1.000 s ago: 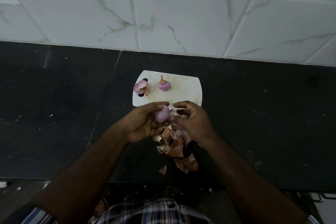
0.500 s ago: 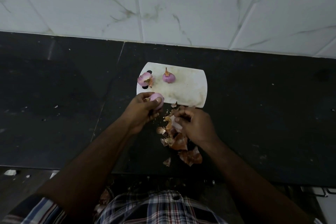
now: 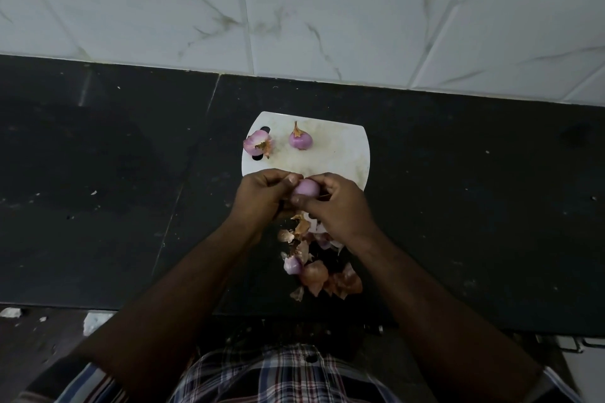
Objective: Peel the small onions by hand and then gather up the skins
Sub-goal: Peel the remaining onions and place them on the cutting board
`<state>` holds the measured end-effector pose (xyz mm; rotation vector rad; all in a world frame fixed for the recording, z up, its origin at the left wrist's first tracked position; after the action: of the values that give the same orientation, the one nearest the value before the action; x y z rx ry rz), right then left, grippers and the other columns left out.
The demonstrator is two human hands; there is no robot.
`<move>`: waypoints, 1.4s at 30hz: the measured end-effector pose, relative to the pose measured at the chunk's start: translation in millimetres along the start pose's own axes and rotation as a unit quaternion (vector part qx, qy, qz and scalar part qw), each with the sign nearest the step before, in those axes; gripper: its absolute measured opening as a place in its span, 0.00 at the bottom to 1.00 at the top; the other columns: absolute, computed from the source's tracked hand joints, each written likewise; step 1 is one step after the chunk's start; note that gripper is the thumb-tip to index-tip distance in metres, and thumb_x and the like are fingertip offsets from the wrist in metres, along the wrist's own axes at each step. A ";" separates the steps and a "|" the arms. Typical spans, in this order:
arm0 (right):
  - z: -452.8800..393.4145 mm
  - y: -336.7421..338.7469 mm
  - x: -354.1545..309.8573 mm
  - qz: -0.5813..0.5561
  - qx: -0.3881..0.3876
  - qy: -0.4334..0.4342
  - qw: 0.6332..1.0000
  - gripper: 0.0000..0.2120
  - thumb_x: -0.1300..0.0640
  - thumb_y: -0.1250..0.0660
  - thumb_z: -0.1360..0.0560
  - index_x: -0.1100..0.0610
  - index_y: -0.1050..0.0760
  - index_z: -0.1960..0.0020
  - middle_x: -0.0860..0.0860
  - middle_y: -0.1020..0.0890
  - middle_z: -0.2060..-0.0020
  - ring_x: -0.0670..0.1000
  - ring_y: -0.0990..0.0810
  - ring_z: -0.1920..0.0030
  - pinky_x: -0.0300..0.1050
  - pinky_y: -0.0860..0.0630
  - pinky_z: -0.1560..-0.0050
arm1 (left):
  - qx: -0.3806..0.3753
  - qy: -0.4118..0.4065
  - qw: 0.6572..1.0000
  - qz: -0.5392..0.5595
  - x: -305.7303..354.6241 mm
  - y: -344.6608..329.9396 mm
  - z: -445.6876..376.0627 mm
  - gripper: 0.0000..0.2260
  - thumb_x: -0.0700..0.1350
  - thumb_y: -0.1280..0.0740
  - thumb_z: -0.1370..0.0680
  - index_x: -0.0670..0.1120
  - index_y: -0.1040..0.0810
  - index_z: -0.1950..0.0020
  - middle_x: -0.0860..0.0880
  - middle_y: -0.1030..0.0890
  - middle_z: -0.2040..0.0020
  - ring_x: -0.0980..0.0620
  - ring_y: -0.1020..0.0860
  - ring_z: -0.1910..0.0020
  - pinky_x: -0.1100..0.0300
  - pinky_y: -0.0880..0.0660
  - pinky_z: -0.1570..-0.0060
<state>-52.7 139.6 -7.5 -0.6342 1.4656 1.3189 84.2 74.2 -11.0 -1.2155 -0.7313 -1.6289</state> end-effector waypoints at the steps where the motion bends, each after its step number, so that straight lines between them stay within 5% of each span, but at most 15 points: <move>1: 0.9 1.0 -0.1 0.005 0.017 -0.002 1.000 0.16 0.47 0.22 0.31 0.51 0.18 0.47 0.45 0.15 0.55 0.43 0.16 0.54 0.50 0.17 0.51 | 0.019 -0.019 0.999 -0.027 1.4 0.1 -1.2 0.07 0.41 0.32 0.19 0.40 0.16 0.49 0.44 0.14 0.62 0.50 0.16 0.67 0.60 0.20 0.67; 7: 1.0 8.4 -4.7 -0.041 0.027 -0.003 0.999 0.10 0.48 0.23 0.30 0.48 0.18 0.50 0.43 0.15 0.56 0.42 0.17 0.54 0.42 0.18 0.52 | 0.090 0.019 0.995 -0.047 7.8 -0.8 -12.6 0.17 0.51 0.40 0.15 0.42 0.20 0.57 0.48 0.18 0.68 0.51 0.20 0.70 0.63 0.26 0.73; 10: -2.7 16.3 -2.7 -0.079 0.001 -0.021 0.997 0.11 0.50 0.25 0.27 0.46 0.19 0.45 0.43 0.14 0.52 0.42 0.16 0.49 0.46 0.18 0.46 | -0.049 0.036 0.997 -0.053 10.7 -7.5 -11.8 0.18 0.55 0.42 0.15 0.44 0.18 0.47 0.46 0.14 0.56 0.49 0.15 0.59 0.62 0.21 0.64; 13: -4.7 22.0 -0.6 -0.121 -0.042 -0.032 0.991 0.17 0.55 0.25 0.27 0.52 0.19 0.38 0.46 0.14 0.48 0.46 0.16 0.45 0.49 0.19 0.43 | -0.140 0.042 0.989 -0.004 4.1 -11.9 -10.7 0.10 0.47 0.35 0.18 0.45 0.19 0.42 0.41 0.15 0.47 0.44 0.16 0.50 0.52 0.20 0.49; 16: -2.0 27.3 1.5 -0.128 -0.040 -0.025 0.991 0.19 0.60 0.23 0.30 0.56 0.19 0.39 0.49 0.13 0.50 0.47 0.15 0.48 0.47 0.18 0.44 | -0.126 0.067 0.987 0.075 2.6 -7.8 -12.9 0.07 0.43 0.34 0.19 0.45 0.18 0.45 0.42 0.15 0.50 0.45 0.17 0.52 0.52 0.20 0.50; 22: -7.1 27.4 3.9 0.022 0.045 -0.009 0.999 0.06 0.56 0.22 0.30 0.56 0.14 0.55 0.46 0.14 0.63 0.44 0.15 0.61 0.44 0.18 0.55 | -0.046 0.084 0.986 0.137 0.4 -2.6 -14.0 0.06 0.44 0.35 0.18 0.47 0.19 0.52 0.43 0.14 0.51 0.45 0.15 0.57 0.53 0.19 0.58; 27: -2.3 25.7 9.8 -0.037 -0.037 -0.062 0.997 0.08 0.67 0.32 0.23 0.60 0.16 0.46 0.54 0.13 0.58 0.53 0.13 0.60 0.45 0.16 0.58 | -0.009 0.097 0.985 0.142 6.3 14.0 -14.2 0.07 0.47 0.33 0.19 0.43 0.22 0.49 0.43 0.14 0.58 0.49 0.15 0.64 0.60 0.19 0.67; 30: -0.2 25.5 -3.1 -0.015 0.008 -0.053 0.998 0.05 0.58 0.22 0.30 0.57 0.15 0.55 0.50 0.14 0.66 0.51 0.15 0.66 0.42 0.18 0.65 | -0.009 0.101 0.988 0.118 3.7 14.5 -15.3 0.10 0.47 0.34 0.18 0.40 0.23 0.46 0.38 0.14 0.54 0.45 0.14 0.61 0.56 0.16 0.63; 32: -1.5 28.4 -9.8 0.051 0.036 -0.036 0.997 0.14 0.48 0.20 0.34 0.53 0.15 0.52 0.45 0.13 0.61 0.44 0.15 0.60 0.39 0.20 0.60 | -0.008 0.096 0.990 0.105 3.0 13.1 -16.0 0.12 0.48 0.34 0.18 0.38 0.24 0.44 0.36 0.15 0.53 0.43 0.14 0.60 0.53 0.16 0.61; 36: -11.6 18.9 -17.3 0.098 -0.033 0.007 0.995 0.41 0.46 0.20 0.34 0.52 0.32 0.25 0.46 0.26 0.30 0.45 0.29 0.31 0.38 0.31 0.37 | -0.012 0.070 0.995 0.067 6.6 5.9 -15.2 0.10 0.46 0.34 0.18 0.38 0.25 0.47 0.37 0.15 0.57 0.43 0.14 0.62 0.55 0.18 0.67; 42: -16.9 8.0 -13.6 0.193 0.001 0.074 0.979 0.27 0.47 0.23 0.32 0.55 0.23 0.36 0.49 0.18 0.44 0.48 0.21 0.44 0.47 0.22 0.42 | 0.003 0.064 0.997 -0.041 3.3 -1.3 -19.5 0.14 0.50 0.35 0.17 0.39 0.26 0.52 0.41 0.18 0.63 0.47 0.16 0.69 0.54 0.19 0.68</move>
<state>-60.7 122.6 6.1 -0.4668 1.7741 1.5912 75.4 56.8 -14.2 -1.0791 -0.7117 -1.7535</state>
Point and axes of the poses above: each hand's wrist, its own z-axis away from the middle knuckle, its own y-axis out of the back of the hand, x = y × z, the point moved 3 cm from there along -z, towards the middle knuckle
